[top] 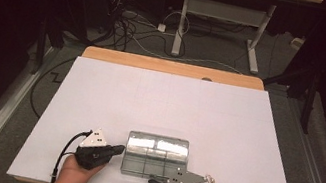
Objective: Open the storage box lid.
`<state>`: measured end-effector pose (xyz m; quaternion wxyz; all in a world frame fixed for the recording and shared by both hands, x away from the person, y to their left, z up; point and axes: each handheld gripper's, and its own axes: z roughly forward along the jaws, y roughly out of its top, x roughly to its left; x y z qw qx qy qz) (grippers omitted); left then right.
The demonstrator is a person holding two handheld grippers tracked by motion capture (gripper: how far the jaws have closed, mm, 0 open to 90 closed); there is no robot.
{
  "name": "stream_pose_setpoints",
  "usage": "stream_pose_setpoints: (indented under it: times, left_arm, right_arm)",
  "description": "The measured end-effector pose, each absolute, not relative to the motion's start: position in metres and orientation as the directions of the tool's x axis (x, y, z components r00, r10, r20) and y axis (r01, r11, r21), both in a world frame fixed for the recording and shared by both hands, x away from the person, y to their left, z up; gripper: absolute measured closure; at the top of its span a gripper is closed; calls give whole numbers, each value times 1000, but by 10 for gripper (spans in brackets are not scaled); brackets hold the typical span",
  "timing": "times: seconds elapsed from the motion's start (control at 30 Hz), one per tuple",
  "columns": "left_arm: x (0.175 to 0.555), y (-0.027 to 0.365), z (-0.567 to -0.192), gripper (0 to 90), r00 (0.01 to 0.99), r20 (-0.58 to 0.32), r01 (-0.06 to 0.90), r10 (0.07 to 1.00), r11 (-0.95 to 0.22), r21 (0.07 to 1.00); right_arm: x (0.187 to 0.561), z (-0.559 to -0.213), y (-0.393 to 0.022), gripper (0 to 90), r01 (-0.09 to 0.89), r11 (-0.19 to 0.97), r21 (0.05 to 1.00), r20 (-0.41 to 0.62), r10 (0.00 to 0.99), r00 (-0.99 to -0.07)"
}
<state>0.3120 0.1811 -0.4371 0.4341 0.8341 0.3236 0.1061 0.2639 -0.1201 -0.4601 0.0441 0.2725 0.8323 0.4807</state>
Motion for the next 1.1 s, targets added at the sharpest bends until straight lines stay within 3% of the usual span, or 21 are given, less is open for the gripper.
stream_pose_setpoints:
  times: [1.1]
  left_arm:
    - [311, 181, -437, 879, 777, -98, 439, 622, -423, 793]
  right_arm:
    - [266, -458, -125, 900, 417, 324, 849, 227, 489, -842]
